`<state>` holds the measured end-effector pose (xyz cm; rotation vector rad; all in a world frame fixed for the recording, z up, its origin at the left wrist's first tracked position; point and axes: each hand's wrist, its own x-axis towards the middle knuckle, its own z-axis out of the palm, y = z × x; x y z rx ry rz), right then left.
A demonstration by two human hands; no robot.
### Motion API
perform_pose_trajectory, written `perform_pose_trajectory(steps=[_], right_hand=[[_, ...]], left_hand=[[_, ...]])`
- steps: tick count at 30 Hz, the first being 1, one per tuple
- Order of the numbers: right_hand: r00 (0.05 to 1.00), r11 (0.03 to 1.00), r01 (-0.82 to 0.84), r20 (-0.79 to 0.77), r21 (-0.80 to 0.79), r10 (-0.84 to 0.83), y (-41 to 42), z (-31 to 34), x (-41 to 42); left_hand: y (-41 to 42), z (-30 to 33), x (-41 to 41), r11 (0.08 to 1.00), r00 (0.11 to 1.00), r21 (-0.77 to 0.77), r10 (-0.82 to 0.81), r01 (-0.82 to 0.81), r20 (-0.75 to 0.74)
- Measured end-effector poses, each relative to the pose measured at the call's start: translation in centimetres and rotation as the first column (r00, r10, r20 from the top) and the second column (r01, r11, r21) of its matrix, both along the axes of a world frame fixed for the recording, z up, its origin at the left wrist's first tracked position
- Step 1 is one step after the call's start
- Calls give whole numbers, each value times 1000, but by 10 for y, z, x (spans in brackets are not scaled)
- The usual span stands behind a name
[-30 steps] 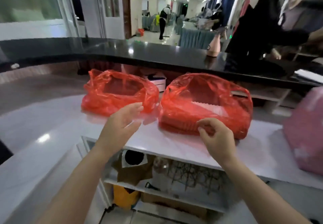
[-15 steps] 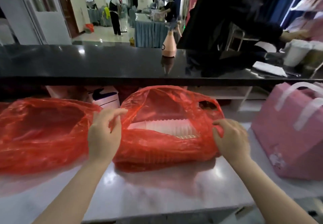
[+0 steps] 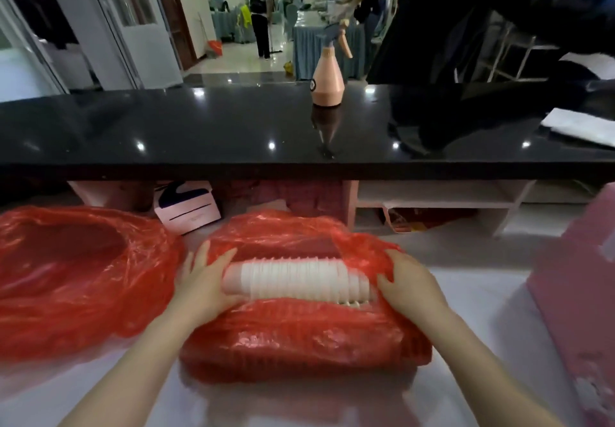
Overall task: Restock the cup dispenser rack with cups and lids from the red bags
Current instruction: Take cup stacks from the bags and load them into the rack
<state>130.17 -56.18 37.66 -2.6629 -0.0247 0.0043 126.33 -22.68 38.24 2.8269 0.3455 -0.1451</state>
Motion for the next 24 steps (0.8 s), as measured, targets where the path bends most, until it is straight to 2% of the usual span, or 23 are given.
perform_pose_trajectory(steps=[1, 3, 5, 9, 11, 13, 15, 17, 19, 20, 21, 24], right_hand=[[999, 999, 26, 43, 41, -28, -7, -1, 5], [991, 964, 108, 52, 243, -124, -20, -7, 9], [983, 879, 175, -34, 443, -179, -30, -18, 6], [950, 739, 293, -269, 607, -156, -33, -43, 6], [965, 801, 232, -235, 551, -118, -35, -46, 11], [985, 928, 159, -112, 338, -128, -36, -43, 16], [988, 992, 81, 120, 100, -93, -38, -34, 15], [900, 993, -92, 419, -80, 117, -38, -25, 12], [784, 955, -245, 544, -170, 298, -40, -23, 10], [772, 942, -285, 539, -178, 336, -41, -24, 9], [799, 944, -290, 502, -159, 330, -42, -24, 9], [931, 977, -214, 299, -19, 210, -42, -24, 14]], left_hand=[[2, -1, 4, 1000, 1000, -8, 0, 0, -11], [5, -6, 8, 999, 1000, -35, -5, 4, -12], [8, -10, 10, 998, 1000, -61, -22, 23, 7], [15, -10, 15, 995, 999, -97, -23, 20, -28], [20, -10, 15, 992, 999, -128, -13, 9, -31], [27, -12, 13, 986, 1000, -165, 3, -6, -16], [37, -15, 10, 980, 999, -196, 30, -27, 12], [45, -18, 3, 962, 995, -260, 94, -82, 34], [48, -20, -4, 937, 990, -329, 135, -118, 32], [50, -21, -6, 926, 991, -362, 130, -112, 25], [51, -21, -7, 916, 993, -387, 116, -101, 16], [57, -21, -10, 901, 994, -419, 91, -108, -61]])
